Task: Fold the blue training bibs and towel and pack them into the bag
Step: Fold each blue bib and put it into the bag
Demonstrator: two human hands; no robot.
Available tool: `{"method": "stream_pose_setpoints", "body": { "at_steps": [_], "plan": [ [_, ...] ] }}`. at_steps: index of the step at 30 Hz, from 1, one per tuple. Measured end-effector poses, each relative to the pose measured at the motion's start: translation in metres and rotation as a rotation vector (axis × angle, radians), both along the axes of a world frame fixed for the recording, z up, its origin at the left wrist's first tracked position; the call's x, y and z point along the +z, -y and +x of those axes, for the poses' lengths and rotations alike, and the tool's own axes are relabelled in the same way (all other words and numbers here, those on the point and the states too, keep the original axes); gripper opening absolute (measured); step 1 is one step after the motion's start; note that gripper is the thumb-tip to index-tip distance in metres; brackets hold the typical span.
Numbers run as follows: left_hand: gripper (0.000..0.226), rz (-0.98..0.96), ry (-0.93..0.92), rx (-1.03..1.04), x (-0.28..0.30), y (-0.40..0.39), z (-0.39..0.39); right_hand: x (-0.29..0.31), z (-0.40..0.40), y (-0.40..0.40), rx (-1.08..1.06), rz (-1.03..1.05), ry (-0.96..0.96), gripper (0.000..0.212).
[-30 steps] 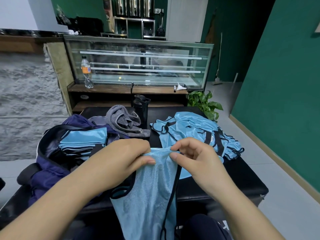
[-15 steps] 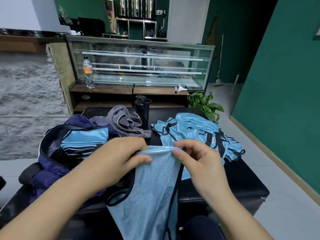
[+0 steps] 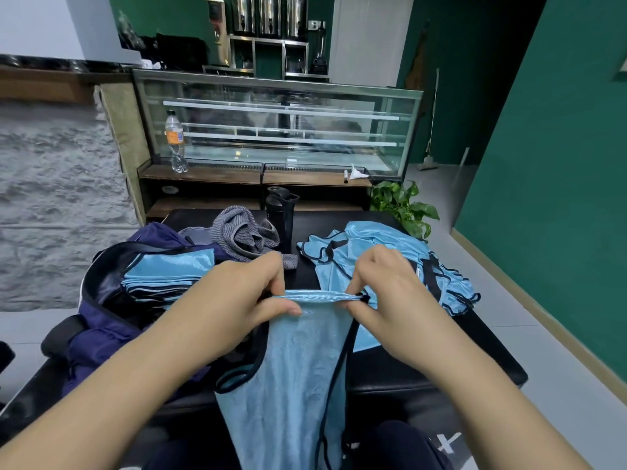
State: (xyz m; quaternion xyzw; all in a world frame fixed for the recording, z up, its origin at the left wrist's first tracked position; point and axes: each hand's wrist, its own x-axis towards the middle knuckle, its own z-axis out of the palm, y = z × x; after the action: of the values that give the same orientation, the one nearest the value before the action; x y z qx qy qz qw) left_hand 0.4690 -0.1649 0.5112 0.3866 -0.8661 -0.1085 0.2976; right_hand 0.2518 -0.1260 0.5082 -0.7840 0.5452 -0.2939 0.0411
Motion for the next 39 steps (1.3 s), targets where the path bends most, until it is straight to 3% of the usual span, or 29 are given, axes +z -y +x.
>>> {"method": "stream_pose_setpoints", "body": {
  "at_steps": [3,6,10,13,16,20,24,26,28,29,32,34,36,39],
  "plan": [
    [0.039,-0.029,0.033,0.003,0.014,0.002,-0.003,0.014,0.007,0.000,0.041,0.128,0.058,0.034],
    [0.035,-0.030,0.049,-0.026,0.027,0.003,-0.005,0.028,0.018,0.002,0.018,0.244,0.027,0.026],
    [0.024,0.048,0.053,-0.020,0.043,0.002,-0.013,0.044,0.034,0.011,-0.167,0.167,-0.119,0.023],
    [0.018,0.023,0.147,0.039,0.059,0.002,-0.015,0.051,0.037,0.016,-0.177,0.122,-0.008,0.016],
    [0.015,-0.050,0.164,0.100,0.071,0.000,-0.013,0.060,0.037,0.015,-0.060,0.161,0.177,0.026],
    [0.017,-0.119,-0.110,0.183,0.072,-0.010,-0.017,0.070,0.034,0.012,0.068,0.091,0.363,0.024],
    [0.010,0.279,-0.554,0.004,0.066,-0.018,-0.025,0.082,0.030,0.008,0.103,-0.007,0.509,0.010],
    [0.010,0.411,-0.582,-0.099,0.059,-0.021,-0.025,0.088,0.028,0.004,0.099,-0.041,0.544,0.010],
    [0.021,0.512,-0.466,-0.192,0.049,-0.023,-0.024,0.093,0.024,0.002,0.104,-0.069,0.591,0.012],
    [0.024,0.492,-0.305,-0.202,0.044,-0.022,-0.022,0.095,0.020,0.003,0.095,-0.086,0.609,0.013],
    [0.027,0.128,0.497,-0.061,0.031,-0.027,-0.013,0.102,0.004,0.006,0.005,-0.157,0.650,0.015],
    [0.031,-0.070,0.812,0.034,0.028,-0.031,-0.005,0.103,-0.012,0.011,-0.070,-0.181,0.659,0.014],
    [0.036,-0.256,0.905,0.004,0.031,-0.032,0.005,0.100,-0.026,0.014,-0.121,-0.168,0.606,0.014],
    [0.047,-0.444,0.699,-0.124,0.047,-0.029,0.018,0.098,-0.040,0.015,-0.181,-0.181,0.542,0.017]
  ]
}}
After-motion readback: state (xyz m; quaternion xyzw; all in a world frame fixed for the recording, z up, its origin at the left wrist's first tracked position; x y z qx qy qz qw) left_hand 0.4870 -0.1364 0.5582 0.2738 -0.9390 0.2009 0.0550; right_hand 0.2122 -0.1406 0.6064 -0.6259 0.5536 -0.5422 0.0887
